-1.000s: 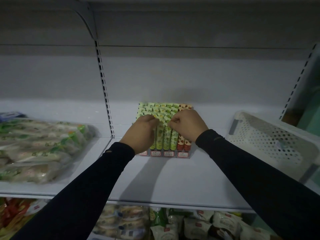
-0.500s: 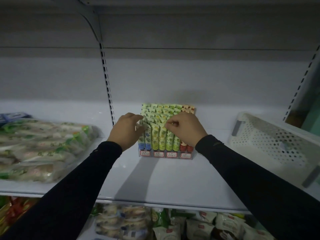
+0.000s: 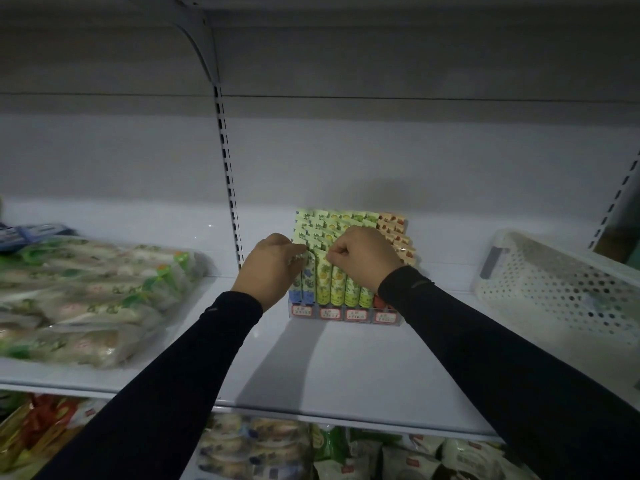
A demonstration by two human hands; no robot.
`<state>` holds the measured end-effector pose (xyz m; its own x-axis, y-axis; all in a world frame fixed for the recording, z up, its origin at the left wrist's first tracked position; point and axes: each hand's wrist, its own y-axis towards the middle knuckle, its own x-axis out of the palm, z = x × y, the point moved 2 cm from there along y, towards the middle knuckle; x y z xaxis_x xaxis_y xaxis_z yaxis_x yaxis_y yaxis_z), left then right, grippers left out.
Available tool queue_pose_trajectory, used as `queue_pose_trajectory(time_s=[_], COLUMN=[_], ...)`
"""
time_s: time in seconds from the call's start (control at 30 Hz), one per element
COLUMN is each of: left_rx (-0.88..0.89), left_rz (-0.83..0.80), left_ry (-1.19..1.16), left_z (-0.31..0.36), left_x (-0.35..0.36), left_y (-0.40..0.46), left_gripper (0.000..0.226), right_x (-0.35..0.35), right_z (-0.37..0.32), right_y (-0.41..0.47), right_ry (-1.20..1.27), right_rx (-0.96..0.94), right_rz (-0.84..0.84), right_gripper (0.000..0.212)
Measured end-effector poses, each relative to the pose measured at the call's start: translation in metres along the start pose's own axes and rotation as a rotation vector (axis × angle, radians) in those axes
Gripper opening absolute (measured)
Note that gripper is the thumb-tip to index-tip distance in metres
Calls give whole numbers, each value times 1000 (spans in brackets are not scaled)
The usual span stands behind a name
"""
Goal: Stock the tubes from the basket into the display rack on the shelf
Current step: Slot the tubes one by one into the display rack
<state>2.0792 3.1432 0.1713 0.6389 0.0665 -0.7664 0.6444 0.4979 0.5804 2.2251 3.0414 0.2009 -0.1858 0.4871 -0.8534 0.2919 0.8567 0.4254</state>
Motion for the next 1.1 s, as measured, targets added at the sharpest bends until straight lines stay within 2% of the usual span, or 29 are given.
queue_pose_trajectory(time_s=[0.1, 0.2, 0.6, 0.83, 0.97, 1.1], left_rx=[7, 23, 86, 39, 20, 20], left_rz=[16, 26, 57, 26, 12, -7], left_ry=[-4, 2, 65, 10, -1, 22], left_z=[0, 0, 4, 6, 7, 6], left_x=[1, 3, 5, 3, 0, -2], left_y=[0, 1, -2, -6, -7, -8], left_gripper=[24, 25, 21, 35, 36, 40], right_x=[0, 0, -3, -1, -11, -27], right_z=[0, 0, -3, 0, 3, 11], right_y=[2, 2, 4, 3, -3, -10], right_ry=[-10, -34, -80, -44, 72, 72], right_rx=[-7, 2, -7, 5, -5, -2], right_rz=[-3, -15, -33, -45, 12, 90], right_gripper=[45, 36, 29, 31, 26, 24])
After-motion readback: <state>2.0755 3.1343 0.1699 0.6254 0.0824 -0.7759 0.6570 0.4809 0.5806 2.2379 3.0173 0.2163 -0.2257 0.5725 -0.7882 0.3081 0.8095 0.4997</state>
